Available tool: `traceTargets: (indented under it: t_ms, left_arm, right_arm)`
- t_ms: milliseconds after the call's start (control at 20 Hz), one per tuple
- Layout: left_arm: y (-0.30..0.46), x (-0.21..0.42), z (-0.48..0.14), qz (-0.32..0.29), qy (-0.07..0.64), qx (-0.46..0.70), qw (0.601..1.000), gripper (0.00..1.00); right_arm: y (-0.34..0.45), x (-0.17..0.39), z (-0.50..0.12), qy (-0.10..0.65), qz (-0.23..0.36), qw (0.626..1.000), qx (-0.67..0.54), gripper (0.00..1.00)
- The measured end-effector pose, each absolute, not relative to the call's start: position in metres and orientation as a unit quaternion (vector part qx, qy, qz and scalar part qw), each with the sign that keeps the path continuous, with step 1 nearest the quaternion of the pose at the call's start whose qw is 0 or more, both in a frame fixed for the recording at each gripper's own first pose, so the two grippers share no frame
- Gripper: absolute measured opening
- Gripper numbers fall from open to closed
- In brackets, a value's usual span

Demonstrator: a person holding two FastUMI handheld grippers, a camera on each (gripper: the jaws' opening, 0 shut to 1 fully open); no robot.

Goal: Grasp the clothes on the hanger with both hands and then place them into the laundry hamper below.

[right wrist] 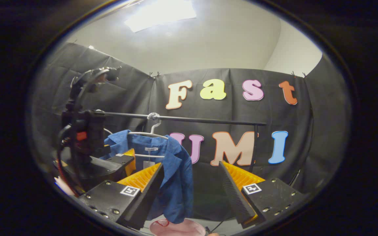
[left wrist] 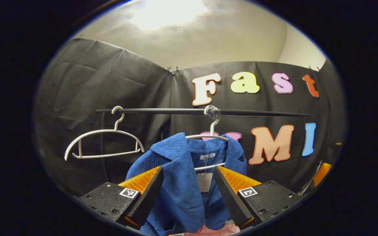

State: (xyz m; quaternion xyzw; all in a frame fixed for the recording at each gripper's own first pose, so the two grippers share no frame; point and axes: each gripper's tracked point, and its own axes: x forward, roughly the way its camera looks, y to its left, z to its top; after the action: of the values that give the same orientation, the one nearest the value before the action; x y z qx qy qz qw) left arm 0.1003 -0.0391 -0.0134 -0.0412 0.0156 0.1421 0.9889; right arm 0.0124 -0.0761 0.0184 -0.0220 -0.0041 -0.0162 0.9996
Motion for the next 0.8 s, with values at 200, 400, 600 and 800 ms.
traceTargets:
  t_ms: [200,400,600,800]
  left_arm:
    - [-0.024,0.115,-0.026,0.204,0.010,-0.010,0.979,0.94]
    - [-0.015,0.127,-0.043,0.217,0.023,-0.011,0.976,0.94]
    - [0.003,0.126,-0.046,0.229,0.022,-0.018,0.973,0.46]
    - [0.010,0.119,-0.046,0.223,0.034,-0.006,0.974,0.09]
  right_arm:
    - [-0.100,0.013,0.018,-0.002,-0.025,0.999,-0.026,0.98]
    - [-0.102,0.015,0.014,0.003,-0.017,0.999,-0.031,0.94]
    - [-0.093,0.022,0.010,0.006,0.005,0.999,-0.032,0.98]
    - [-0.081,0.028,0.004,0.009,0.024,0.999,-0.025,0.94]
